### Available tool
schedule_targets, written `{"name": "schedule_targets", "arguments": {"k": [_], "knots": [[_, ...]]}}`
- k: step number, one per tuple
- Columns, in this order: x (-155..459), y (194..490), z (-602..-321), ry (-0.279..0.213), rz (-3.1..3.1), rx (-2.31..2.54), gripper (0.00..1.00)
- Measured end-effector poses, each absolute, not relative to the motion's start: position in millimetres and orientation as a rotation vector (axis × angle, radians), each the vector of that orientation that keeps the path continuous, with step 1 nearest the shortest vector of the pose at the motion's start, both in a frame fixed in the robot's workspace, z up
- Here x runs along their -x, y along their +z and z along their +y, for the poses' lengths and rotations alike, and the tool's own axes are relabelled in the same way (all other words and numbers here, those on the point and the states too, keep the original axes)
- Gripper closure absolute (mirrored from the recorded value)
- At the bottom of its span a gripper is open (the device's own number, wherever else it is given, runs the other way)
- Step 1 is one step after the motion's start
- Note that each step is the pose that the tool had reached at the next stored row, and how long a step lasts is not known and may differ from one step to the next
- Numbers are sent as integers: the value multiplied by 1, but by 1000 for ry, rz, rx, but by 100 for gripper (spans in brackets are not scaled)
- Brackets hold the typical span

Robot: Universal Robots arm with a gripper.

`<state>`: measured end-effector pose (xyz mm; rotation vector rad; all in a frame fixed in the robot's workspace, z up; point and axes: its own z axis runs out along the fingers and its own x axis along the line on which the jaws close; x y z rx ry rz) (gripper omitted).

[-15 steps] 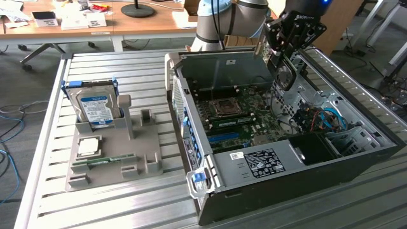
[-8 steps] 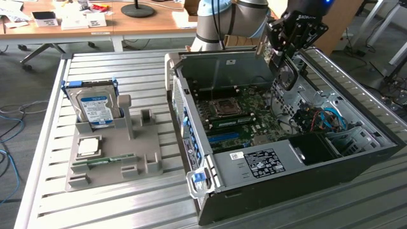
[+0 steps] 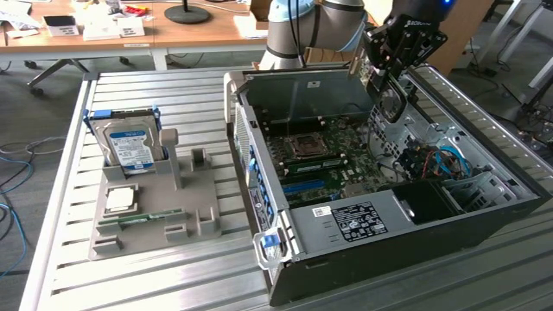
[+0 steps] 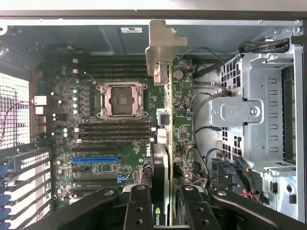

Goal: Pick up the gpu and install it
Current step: 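Pick up the gpu and move the gpu toward the slot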

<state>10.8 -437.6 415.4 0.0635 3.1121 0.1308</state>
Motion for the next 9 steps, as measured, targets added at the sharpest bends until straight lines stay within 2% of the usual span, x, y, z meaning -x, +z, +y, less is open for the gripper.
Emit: {"name": "schedule_targets", "arguments": {"k": [9], "knots": [[-22, 415, -438, 131, 3112, -63, 73]]}}
